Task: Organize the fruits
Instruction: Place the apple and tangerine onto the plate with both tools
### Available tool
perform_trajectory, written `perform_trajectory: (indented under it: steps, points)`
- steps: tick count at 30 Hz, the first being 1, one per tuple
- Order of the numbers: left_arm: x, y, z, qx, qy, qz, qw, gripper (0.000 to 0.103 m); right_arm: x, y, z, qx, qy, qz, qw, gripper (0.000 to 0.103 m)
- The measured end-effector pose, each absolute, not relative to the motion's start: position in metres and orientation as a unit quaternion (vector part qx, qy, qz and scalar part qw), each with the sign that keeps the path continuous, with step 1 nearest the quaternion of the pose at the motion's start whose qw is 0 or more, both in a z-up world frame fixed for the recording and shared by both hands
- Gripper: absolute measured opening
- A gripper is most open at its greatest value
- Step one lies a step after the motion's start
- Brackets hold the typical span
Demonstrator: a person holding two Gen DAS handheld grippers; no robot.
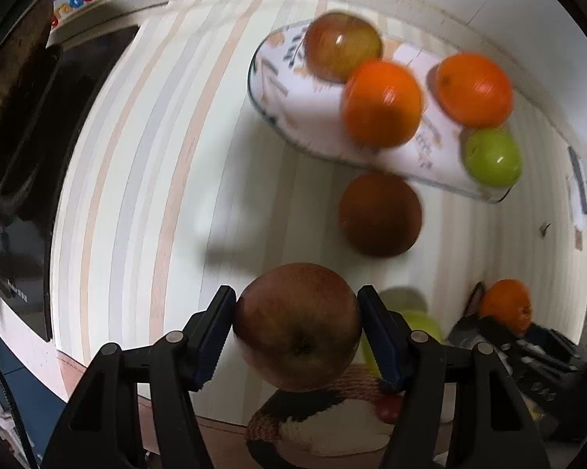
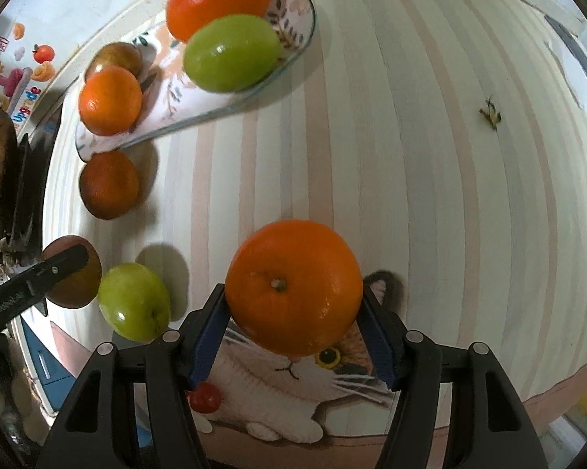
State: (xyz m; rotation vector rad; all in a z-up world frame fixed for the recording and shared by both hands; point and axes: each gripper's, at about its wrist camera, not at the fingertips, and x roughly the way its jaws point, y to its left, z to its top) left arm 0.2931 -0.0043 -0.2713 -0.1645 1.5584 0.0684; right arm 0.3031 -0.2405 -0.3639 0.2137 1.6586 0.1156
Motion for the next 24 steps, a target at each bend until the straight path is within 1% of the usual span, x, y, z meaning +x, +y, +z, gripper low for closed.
perform_trajectory:
  steps: [4, 6, 7, 10, 12, 14, 16, 20, 24]
  points:
    - [0.302, -0.008, -0.265, -0.066, 0.695, 0.024, 0.715, 0.062, 0.308, -0.244, -0.369, 0.119, 0.75, 0.052, 0.649, 0.068]
    - [0.305, -0.008, -0.265, -0.069, 0.697, 0.022, 0.714, 0.062, 0.311, -0.25, -0.368, 0.123, 0.742, 0.049, 0.657, 0.071]
    - [0.306, -0.009, -0.265, -0.069, 0.697, 0.021, 0.714, 0.062, 0.312, -0.254, -0.366, 0.127, 0.737, 0.048, 0.662, 0.071]
    - [0.31, -0.01, -0.265, -0.068, 0.697, 0.017, 0.714, 0.062, 0.315, -0.259, -0.366, 0.131, 0.74, 0.048, 0.658, 0.071]
    - [0.309, -0.012, -0.267, -0.069, 0.697, 0.015, 0.714, 0.062, 0.315, -0.259, -0.365, 0.128, 0.74, 0.05, 0.658, 0.067]
    - [0.31, -0.009, -0.264, -0.074, 0.697, 0.014, 0.713, 0.062, 0.313, -0.256, -0.361, 0.115, 0.74, 0.049, 0.661, 0.067]
    - [0.318, -0.011, -0.259, -0.087, 0.696, 0.011, 0.713, 0.062, 0.312, -0.254, -0.359, 0.133, 0.74, 0.055, 0.657, 0.067]
    - [0.332, 0.002, -0.241, -0.113, 0.686, 0.009, 0.719, 0.062, 0.326, -0.253, -0.334, 0.165, 0.723, 0.072, 0.666, 0.067]
    - [0.36, 0.016, -0.236, -0.136, 0.678, 0.014, 0.722, 0.062, 0.376, -0.241, -0.299, 0.194, 0.693, 0.104, 0.686, 0.067]
